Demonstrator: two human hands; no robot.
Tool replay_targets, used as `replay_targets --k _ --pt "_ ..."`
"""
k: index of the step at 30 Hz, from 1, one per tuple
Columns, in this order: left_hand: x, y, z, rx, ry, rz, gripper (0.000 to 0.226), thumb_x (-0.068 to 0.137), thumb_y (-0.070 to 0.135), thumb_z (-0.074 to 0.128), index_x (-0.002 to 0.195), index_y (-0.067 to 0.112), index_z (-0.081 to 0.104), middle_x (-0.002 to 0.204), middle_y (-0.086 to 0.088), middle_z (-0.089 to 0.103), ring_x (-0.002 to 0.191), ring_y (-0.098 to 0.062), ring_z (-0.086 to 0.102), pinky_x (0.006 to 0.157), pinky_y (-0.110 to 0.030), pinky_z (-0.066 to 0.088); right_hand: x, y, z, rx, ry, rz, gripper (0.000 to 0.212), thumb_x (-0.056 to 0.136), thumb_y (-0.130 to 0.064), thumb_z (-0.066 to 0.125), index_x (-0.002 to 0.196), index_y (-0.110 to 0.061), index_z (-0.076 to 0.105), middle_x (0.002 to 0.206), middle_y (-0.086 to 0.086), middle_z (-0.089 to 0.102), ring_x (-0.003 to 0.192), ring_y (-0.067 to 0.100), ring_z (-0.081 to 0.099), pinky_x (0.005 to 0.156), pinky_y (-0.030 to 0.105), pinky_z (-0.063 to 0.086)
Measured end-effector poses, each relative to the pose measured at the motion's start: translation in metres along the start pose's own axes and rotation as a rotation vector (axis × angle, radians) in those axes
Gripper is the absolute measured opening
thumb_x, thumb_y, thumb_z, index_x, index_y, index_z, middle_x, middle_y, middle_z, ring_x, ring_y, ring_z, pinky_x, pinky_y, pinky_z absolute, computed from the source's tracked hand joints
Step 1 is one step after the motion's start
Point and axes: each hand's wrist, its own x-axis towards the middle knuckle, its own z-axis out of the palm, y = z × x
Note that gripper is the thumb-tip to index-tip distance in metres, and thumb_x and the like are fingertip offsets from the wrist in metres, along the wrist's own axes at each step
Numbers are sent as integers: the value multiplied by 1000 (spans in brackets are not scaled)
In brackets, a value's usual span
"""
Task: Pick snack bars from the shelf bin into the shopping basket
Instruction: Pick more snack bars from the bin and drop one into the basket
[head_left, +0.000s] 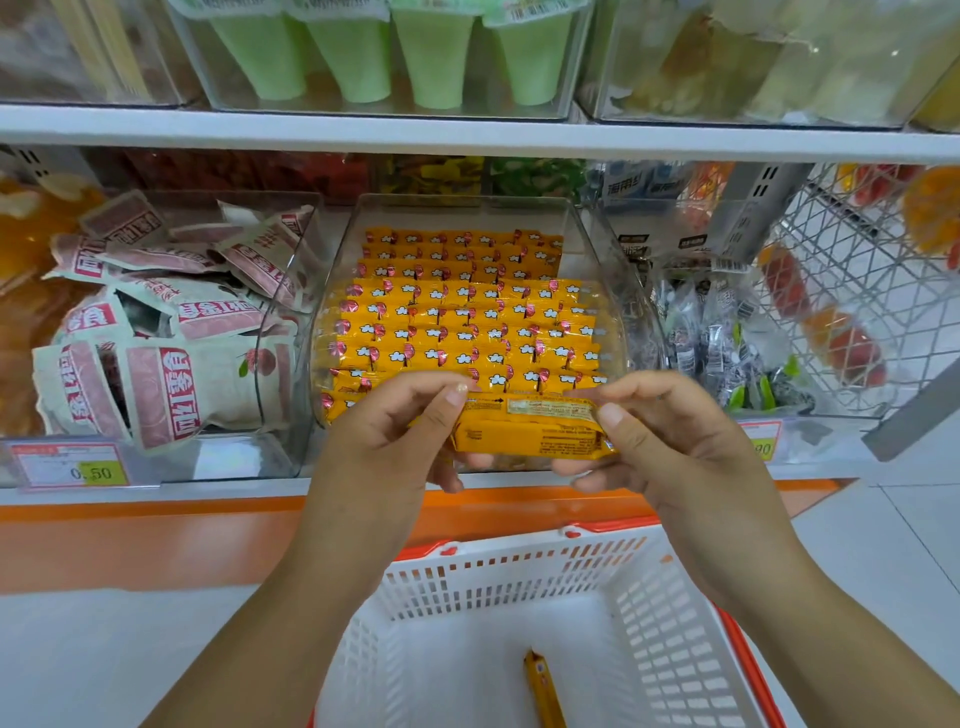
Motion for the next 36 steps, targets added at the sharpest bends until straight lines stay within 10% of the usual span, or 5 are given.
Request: replay_targets --k 5,12,17,23,36 --pt "2 2 -3 -35 -96 -51 33 78 27 68 110 36 66 93 9 76 82 -14 74 64 -21 57 2 4 -7 65 -113 58 57 58 -42 88 109 -22 70 91 14 75 91 33 73 79 29 58" --pt "22 10 8 428 -92 99 17 88 45 60 104 47 64 88 30 68 89 11 60 70 -5 47 16 -18 -12 -338 -17 -55 35 74 -28 68 109 -25 66 86 -1 76 78 14 71 75 26 55" --pt "101 19 32 752 -75 355 39 94 45 58 131 34 59 130 13 59 123 -8 50 103 -35 44 80 -40 -31 -611 97 -218 23 87 -16 69 107 -23 60 76 -8 72 64 -3 65 56 7 45" --pt "183 -1 65 1086 -226 366 44 98 51 48 135 29 52 122 -1 63 110 -24 59 86 -34 50 150 -42 -34 -1061 166 -360 18 89 -28 70 104 -26 60 83 -11 62 67 0 57 57 4 37" --pt "197 -22 56 1193 -218 348 58 95 62 43 144 30 44 148 4 47 135 -21 42 107 -35 35 237 -46 -21 -1610 -349 -208 25 91 -40 64 110 -26 62 106 -2 57 102 17 54 83 31 46"
